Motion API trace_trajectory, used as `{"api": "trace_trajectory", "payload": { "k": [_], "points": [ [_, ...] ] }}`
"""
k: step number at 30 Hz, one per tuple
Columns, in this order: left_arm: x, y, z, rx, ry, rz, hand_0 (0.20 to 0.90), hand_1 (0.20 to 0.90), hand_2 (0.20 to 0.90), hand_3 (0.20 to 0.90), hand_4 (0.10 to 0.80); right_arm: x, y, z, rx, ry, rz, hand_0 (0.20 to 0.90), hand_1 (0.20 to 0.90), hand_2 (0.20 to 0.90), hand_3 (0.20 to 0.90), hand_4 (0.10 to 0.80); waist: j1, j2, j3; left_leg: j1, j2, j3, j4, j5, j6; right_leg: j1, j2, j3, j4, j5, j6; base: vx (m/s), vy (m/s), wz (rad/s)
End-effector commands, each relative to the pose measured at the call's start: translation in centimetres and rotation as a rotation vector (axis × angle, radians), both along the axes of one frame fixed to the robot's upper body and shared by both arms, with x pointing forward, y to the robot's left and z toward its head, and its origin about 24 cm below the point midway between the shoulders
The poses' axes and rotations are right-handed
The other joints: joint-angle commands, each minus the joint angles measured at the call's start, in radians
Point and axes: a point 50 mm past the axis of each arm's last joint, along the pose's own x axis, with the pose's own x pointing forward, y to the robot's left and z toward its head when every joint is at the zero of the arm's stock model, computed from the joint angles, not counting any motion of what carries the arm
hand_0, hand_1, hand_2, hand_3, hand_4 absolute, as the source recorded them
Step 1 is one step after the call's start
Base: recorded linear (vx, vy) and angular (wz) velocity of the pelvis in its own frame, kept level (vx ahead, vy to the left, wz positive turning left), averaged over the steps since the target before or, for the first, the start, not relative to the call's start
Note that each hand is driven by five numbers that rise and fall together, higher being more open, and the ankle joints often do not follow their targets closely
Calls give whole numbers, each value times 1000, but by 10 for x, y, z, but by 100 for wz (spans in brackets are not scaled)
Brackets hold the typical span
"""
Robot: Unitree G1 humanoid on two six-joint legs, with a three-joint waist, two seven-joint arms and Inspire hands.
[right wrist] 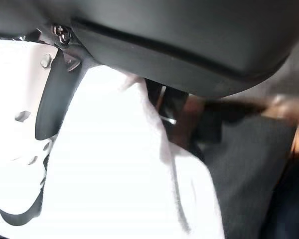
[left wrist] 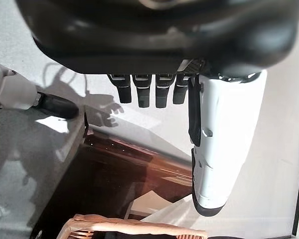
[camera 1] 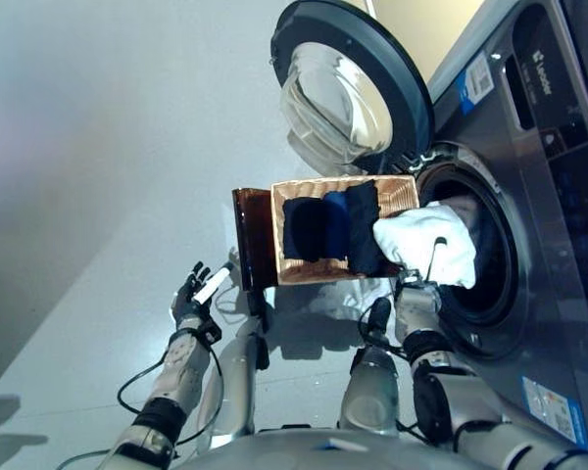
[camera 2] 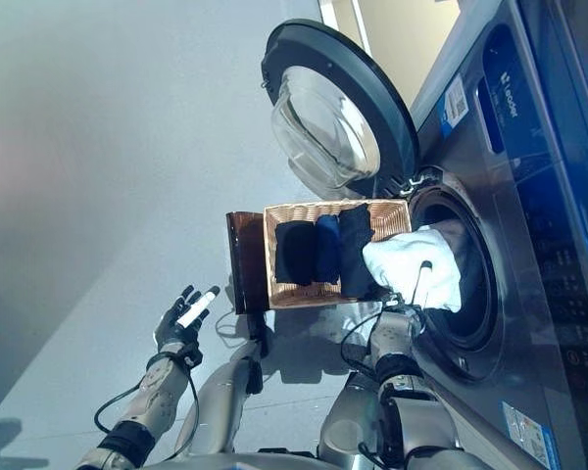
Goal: Pick up the clothes and place them into the washing machine
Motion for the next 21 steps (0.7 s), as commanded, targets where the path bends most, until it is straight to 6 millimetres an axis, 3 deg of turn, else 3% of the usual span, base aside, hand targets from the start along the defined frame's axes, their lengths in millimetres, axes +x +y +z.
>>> {"api": "trace_trajectory", "payload": {
  "k": [1, 6, 13, 21],
  "points": [
    [4, 8, 10, -16, -76, 41, 900, 900, 900, 900, 800, 12, -43, 46, -126, -192, -191, 200, 200, 200, 200, 300, 24, 15, -27, 36, 48, -38, 62, -80, -104, -20, -24, 33, 47, 43, -17, -42, 6, 0],
    [6, 10, 16, -1, -108, 28, 900, 900, 900, 900, 800, 17, -61, 62, -131, -186, -271, 200, 200, 200, 200, 300, 24, 44, 15, -33, 63, -46, 157, -121, -102, -91, -21, 63, 155, -11, -31, -55, -2, 0],
    [1, 13, 14, 22, -98, 8, 900, 900, 900, 900, 800, 13, -83, 64, -120, -106, -329, 200, 200, 200, 200, 300, 23, 76, 35, -110, 73, -52, 271, -168, -97, -197, -14, 108, 290, -78, -52, -38, -5, 6],
    [-1, 12, 16, 31, -113, -25, 900, 900, 900, 900, 800, 20, -104, 93, -168, -146, -364, 200, 200, 200, 200, 300, 27, 111, 40, -170, 80, -48, 342, -197, -94, -295, -13, 151, 398, -128, -68, -20, -4, 1]
  ]
}}
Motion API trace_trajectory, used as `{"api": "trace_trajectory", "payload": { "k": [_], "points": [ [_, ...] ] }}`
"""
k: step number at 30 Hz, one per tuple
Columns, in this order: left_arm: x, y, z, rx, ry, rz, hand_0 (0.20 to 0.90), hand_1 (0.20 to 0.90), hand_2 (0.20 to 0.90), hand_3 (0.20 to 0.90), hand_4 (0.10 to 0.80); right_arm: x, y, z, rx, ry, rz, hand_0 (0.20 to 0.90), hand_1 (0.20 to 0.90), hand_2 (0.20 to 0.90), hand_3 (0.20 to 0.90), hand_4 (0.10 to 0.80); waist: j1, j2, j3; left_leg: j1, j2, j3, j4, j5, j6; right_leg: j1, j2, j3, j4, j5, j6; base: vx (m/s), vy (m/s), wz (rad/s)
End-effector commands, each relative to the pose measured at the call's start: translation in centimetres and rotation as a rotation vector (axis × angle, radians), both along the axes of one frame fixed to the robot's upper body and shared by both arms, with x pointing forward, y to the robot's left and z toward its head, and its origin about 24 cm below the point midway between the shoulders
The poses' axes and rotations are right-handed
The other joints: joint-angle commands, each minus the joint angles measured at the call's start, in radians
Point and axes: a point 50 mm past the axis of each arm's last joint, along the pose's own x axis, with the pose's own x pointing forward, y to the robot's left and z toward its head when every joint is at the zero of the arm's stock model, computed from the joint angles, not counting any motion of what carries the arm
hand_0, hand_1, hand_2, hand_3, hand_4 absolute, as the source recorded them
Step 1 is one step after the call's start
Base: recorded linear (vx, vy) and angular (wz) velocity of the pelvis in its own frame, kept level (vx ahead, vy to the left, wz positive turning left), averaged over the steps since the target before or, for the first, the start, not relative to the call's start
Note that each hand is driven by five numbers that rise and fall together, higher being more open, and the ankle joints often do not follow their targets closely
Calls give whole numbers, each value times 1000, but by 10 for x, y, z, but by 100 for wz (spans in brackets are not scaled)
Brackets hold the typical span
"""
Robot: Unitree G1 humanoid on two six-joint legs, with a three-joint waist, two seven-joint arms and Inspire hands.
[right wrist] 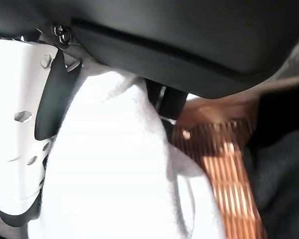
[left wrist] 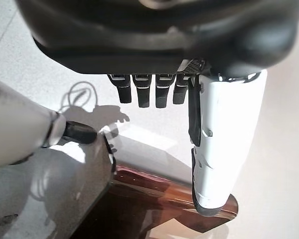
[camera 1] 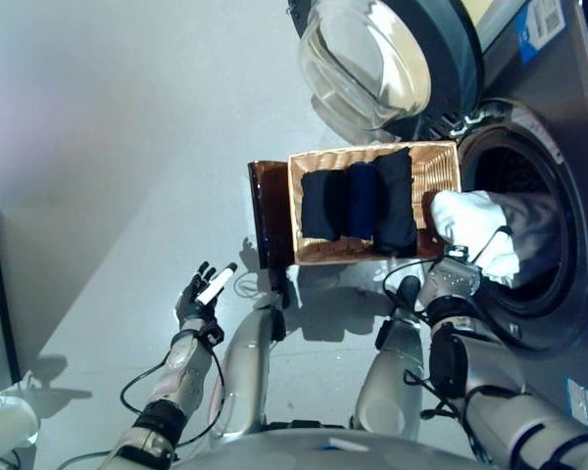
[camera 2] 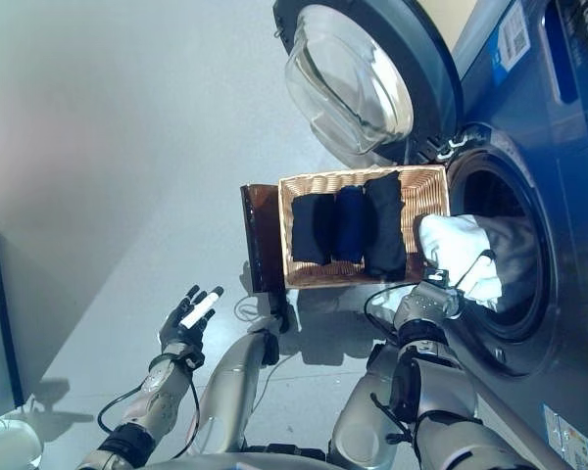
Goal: Pick up the clothes and place them into the washing machine
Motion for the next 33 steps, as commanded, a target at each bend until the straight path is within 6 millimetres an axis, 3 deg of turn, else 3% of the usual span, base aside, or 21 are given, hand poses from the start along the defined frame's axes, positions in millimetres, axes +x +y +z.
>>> {"api": "trace_trajectory", "payload": {
  "k": [1, 12, 16, 22, 30, 33],
  "points": [
    [-1, 17, 15, 52, -90, 19, 900, 900, 900, 900, 800, 3, -49, 53, -212, -94, -121, 200, 200, 200, 200, 300, 6, 8, -23, 36, 76, -40, 123, -126, -107, -23, 22, 55, 68, 14, -57, 14, -2, -7],
    [-1, 17, 15, 77, -92, -9, 900, 900, 900, 900, 800, -8, -107, 120, -362, -138, -262, 200, 200, 200, 200, 300, 6, 22, -46, 48, 67, -30, 91, -124, -111, -51, 17, 74, 81, 10, -51, 5, 2, -1],
    [-2, 16, 12, 87, -77, -20, 900, 900, 900, 900, 800, -20, -126, 135, -363, -136, -338, 200, 200, 200, 200, 300, 6, 28, -50, 57, 62, -26, 76, -121, -114, -48, 16, 79, 81, 5, -51, 0, 0, 0],
    [-4, 15, 10, 78, -61, -6, 900, 900, 900, 900, 800, -37, -143, 134, -276, -86, -447, 200, 200, 200, 200, 300, 1, 55, -55, 57, 54, -14, 74, -126, -111, -66, 10, 96, 92, -1, -48, 7, 9, 0],
    [-3, 11, 12, 71, -68, -19, 900, 900, 900, 900, 800, -48, -146, 117, -147, -9, -510, 200, 200, 200, 200, 300, -4, 85, -61, 54, 44, -1, 87, -146, -101, -87, 1, 113, 100, 0, -42, 14, 24, -3],
    [-1, 11, 15, 80, -80, -31, 900, 900, 900, 900, 800, -48, -147, 120, -132, -3, -517, 200, 200, 200, 200, 300, -5, 92, -64, 53, 40, 4, 91, -151, -97, -92, -5, 116, 100, 6, -38, 6, 11, 0]
  ]
}}
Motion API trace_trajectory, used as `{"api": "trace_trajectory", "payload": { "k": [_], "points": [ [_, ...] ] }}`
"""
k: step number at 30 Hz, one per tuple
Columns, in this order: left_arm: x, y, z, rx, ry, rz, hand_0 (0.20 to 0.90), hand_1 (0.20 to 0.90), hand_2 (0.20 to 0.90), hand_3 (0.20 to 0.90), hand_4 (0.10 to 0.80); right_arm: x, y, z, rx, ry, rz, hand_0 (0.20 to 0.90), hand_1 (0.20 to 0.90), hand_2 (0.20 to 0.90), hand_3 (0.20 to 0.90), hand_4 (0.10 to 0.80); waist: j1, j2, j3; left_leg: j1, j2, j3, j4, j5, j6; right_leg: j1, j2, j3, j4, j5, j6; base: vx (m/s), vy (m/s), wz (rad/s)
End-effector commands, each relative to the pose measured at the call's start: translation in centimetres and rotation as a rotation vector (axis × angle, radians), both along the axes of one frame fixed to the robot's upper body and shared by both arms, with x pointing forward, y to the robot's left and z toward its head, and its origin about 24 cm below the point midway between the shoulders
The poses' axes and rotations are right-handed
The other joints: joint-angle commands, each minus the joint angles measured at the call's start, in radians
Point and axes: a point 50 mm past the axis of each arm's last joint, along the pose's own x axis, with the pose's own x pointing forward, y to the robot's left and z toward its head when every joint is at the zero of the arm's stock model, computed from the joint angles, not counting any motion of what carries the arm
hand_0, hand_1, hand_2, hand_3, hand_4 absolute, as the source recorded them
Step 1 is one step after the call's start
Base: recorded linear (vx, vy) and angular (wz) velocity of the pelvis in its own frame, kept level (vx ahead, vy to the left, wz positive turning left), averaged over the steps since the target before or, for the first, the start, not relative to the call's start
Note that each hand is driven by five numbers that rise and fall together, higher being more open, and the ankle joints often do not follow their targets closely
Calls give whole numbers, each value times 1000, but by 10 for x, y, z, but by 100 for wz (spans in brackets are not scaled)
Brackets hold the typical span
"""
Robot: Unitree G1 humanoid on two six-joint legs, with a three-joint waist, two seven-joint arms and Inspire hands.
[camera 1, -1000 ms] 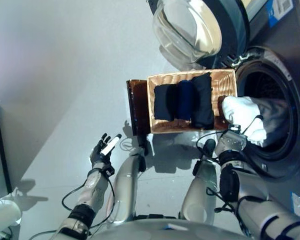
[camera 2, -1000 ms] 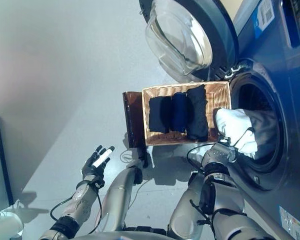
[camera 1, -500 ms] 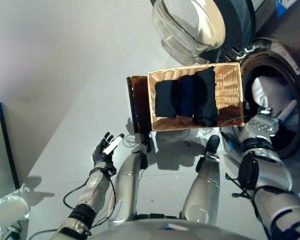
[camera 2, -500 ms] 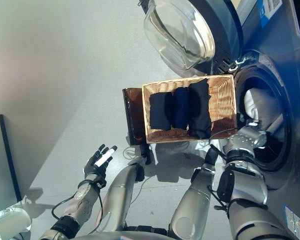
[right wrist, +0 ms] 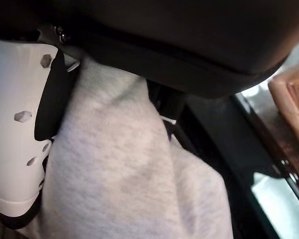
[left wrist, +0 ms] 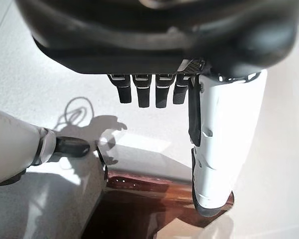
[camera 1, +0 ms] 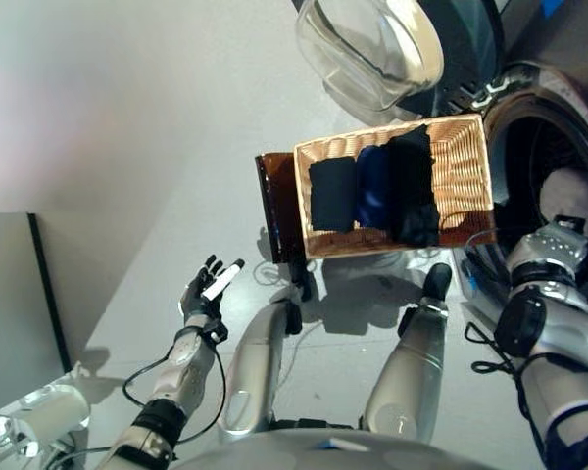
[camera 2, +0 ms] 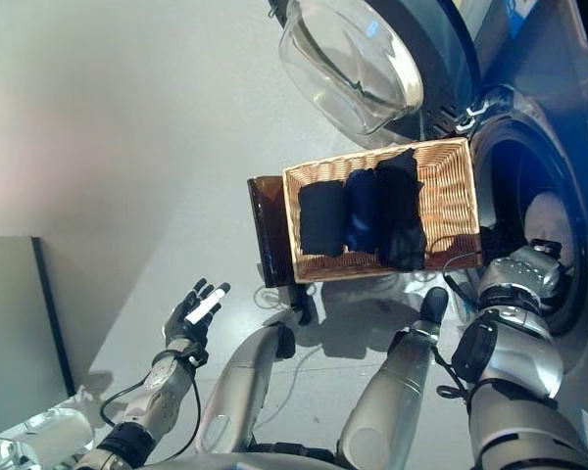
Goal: Pick up the clothes and place them into the washing machine
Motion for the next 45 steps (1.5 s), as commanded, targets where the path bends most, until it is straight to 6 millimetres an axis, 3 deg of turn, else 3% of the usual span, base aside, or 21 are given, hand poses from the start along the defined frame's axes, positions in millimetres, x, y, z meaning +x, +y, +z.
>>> {"api": "trace_trajectory", "payload": {
  "k": [1, 8, 14, 19, 20, 21, 34, 35, 38, 41, 42, 44, 45],
  "points": [
    [-5, 22, 8, 62, -52, 48, 900, 900, 900, 900, 800, -33, -44, 36, -143, 11, -198, 200, 200, 200, 200, 300, -9, 3, -57, 52, 59, -38, 113, -153, -101, -17, 18, 50, 44, 29, -51, 16, 20, -4],
    [-4, 27, 12, 78, -71, 48, 900, 900, 900, 900, 800, -36, -54, 58, -207, -8, -212, 200, 200, 200, 200, 300, -8, -5, -67, 51, 58, -35, 105, -148, -104, -14, 16, 47, 40, 31, -51, 8, -3, 2],
    [-8, 33, 12, 93, -75, 70, 900, 900, 900, 900, 800, -46, -69, 104, -362, -29, -258, 200, 200, 200, 200, 300, -4, -17, -72, 55, 59, -41, 80, -133, -111, -8, 25, 45, 35, 31, -53, 2, 0, 1],
    [-6, 34, 15, 105, -90, 72, 900, 900, 900, 900, 800, -47, -70, 100, -406, 14, -235, 200, 200, 200, 200, 300, -7, -23, -64, 55, 63, -46, 74, -123, -114, -4, 32, 42, 35, 30, -58, -2, -14, 1],
    [-6, 34, 14, 106, -88, 74, 900, 900, 900, 900, 800, -46, -69, 95, -398, 20, -228, 496, 496, 496, 496, 512, -8, -25, -62, 53, 64, -47, 75, -123, -114, -3, 33, 42, 34, 30, -59, 0, 0, 0],
    [-5, 33, 15, 103, -90, 74, 900, 900, 900, 900, 800, -44, -67, 91, -388, 19, -217, 900, 900, 900, 900, 800, -9, -27, -60, 54, 64, -46, 74, -124, -114, -3, 34, 41, 33, 29, -60, 0, 0, 0],
    [-4, 40, 14, 81, -89, 107, 900, 900, 900, 900, 800, -22, -42, 46, -406, 31, -32, 900, 900, 900, 900, 800, -13, -46, -46, 55, 70, -43, 84, -115, -121, 19, 37, 27, 23, 40, -63, -5, -3, 1],
    [-4, 39, 14, 76, -90, 106, 900, 900, 900, 900, 800, -16, -33, 33, -423, 72, 51, 900, 900, 900, 900, 800, -12, -54, -43, 60, 73, -44, 77, -107, -123, 32, 39, 21, 8, 48, -63, -14, -19, 4],
    [-3, 41, 16, 76, -102, 111, 900, 900, 900, 900, 800, -7, -19, 17, -501, 162, 188, 900, 900, 900, 900, 800, -11, -66, -38, 79, 77, -47, 47, -91, -125, 59, 47, 6, -28, 62, -60, -15, -34, 6],
    [-4, 45, 15, 83, -96, 124, 900, 900, 900, 900, 800, -3, 1, -11, -512, 222, 306, 900, 900, 900, 900, 800, -9, -85, -36, 105, 81, -55, 8, -72, -127, 95, 54, -12, -72, 82, -57, -8, -44, 1],
    [-4, 46, 14, 83, -95, 125, 900, 900, 900, 900, 800, -3, 1, -11, -511, 222, 308, 900, 900, 900, 900, 800, -11, -86, -35, 109, 80, -55, 4, -70, -128, 99, 54, -13, -76, 84, -57, -2, -35, -1],
    [-3, 49, 15, 94, -95, 133, 900, 900, 900, 900, 800, -1, 19, -38, -508, 290, 427, 900, 900, 900, 900, 800, -6, -105, -39, 134, 83, -62, -35, -51, -129, 134, 58, -33, -116, 103, -53, 6, -44, 0],
    [-3, 50, 15, 95, -94, 134, 900, 900, 900, 900, 800, -1, 20, -38, -507, 291, 428, 900, 900, 900, 900, 800, -8, -106, -37, 139, 83, -63, -39, -49, -130, 140, 58, -36, -121, 105, -54, 18, -61, -2]
  ]
}}
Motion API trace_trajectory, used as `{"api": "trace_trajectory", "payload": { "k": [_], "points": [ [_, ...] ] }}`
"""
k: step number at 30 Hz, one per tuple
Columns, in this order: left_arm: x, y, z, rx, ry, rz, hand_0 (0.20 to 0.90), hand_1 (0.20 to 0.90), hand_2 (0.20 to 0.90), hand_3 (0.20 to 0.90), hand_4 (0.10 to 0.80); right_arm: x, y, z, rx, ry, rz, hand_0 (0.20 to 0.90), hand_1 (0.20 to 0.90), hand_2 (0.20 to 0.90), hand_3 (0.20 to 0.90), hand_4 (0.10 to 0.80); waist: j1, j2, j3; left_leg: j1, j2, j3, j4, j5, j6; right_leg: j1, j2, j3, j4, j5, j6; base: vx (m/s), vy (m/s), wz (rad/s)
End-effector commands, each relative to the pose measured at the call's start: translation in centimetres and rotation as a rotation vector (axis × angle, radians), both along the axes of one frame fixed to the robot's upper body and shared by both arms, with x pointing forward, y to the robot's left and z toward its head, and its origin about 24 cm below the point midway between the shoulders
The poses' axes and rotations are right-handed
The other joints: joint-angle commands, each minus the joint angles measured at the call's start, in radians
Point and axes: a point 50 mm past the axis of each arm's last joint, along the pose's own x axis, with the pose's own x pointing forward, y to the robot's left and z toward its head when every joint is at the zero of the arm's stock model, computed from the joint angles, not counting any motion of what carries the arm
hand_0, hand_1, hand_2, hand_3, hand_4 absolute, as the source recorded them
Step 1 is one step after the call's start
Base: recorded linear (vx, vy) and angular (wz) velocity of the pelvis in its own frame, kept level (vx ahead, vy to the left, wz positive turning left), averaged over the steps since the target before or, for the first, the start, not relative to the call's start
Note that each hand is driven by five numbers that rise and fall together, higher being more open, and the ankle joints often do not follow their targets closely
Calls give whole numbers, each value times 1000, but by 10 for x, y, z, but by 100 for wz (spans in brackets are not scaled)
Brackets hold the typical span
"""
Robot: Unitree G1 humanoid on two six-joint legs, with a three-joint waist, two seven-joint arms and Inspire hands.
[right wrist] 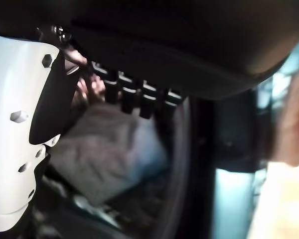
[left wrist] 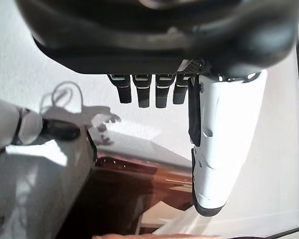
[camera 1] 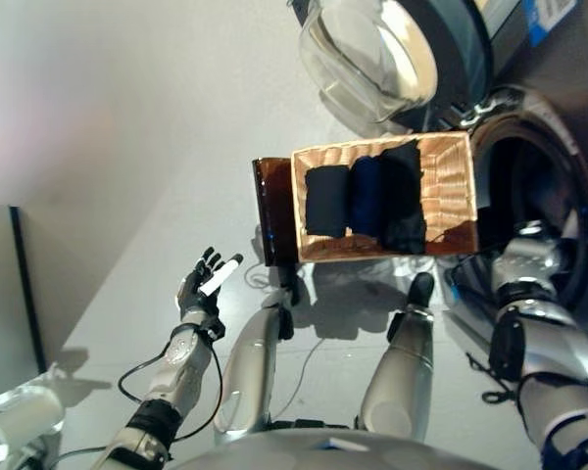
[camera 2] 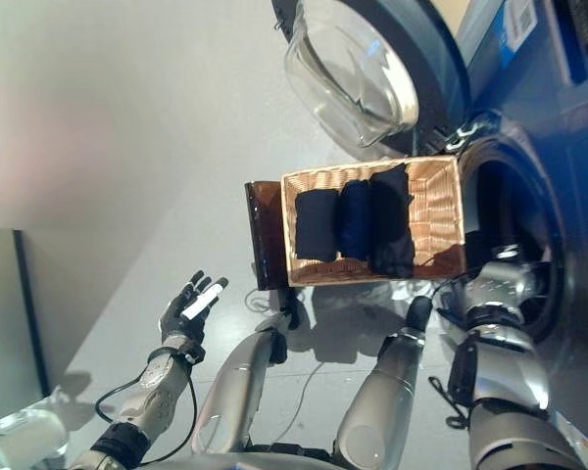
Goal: Pick up the clothes and place them into the washing machine
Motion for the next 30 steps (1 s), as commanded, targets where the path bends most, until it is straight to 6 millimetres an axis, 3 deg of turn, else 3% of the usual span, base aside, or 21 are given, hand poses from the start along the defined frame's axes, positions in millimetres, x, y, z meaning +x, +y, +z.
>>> {"api": "trace_trajectory", "payload": {
  "k": [1, 7, 12, 15, 19, 30],
  "points": [
    [-2, 37, 10, 72, -61, 107, 900, 900, 900, 900, 800, -5, -13, 11, -180, 35, 55, 900, 900, 900, 900, 800, 0, -16, -21, 83, 61, -20, 31, -86, -107, 72, 25, 0, -106, 129, -44, 22, -46, 1],
    [-5, 43, 5, 90, -35, 139, 900, 900, 900, 900, 800, -9, 18, -23, -165, 110, 166, 900, 900, 900, 900, 800, 8, -46, -40, 158, 62, -25, -57, -50, -117, 156, 27, -35, -187, 159, -35, 41, -39, 2],
    [-5, 50, 9, 146, -54, 132, 900, 900, 900, 900, 800, -15, 32, -39, -543, 463, 512, 900, 900, 900, 900, 800, 17, -71, -55, 206, 70, -27, -113, -13, -123, 212, 28, -62, -240, 184, -29, 32, -37, 2],
    [-4, 54, 14, 184, -86, 127, 900, 900, 900, 900, 800, -13, 36, -37, -878, 680, 693, 900, 900, 900, 900, 800, 21, -78, -53, 216, 73, -27, -120, -5, -123, 219, 25, -72, -241, 191, -27, -2, -39, 3],
    [0, 54, 17, 215, -103, 119, 900, 900, 900, 900, 800, -5, 46, -36, -1054, 781, 808, 900, 900, 900, 900, 800, 26, -74, -41, 199, 70, -35, -83, -18, -117, 204, 21, -66, -216, 186, -31, -5, -7, 1],
    [0, 49, 17, 211, -108, 107, 900, 900, 900, 900, 800, 13, 55, -23, -1135, 816, 826, 900, 900, 900, 900, 800, 39, -53, -24, 194, 68, -33, -77, -16, -114, 202, 21, -65, -217, 182, -33, 0, 0, 0]
  ]
}}
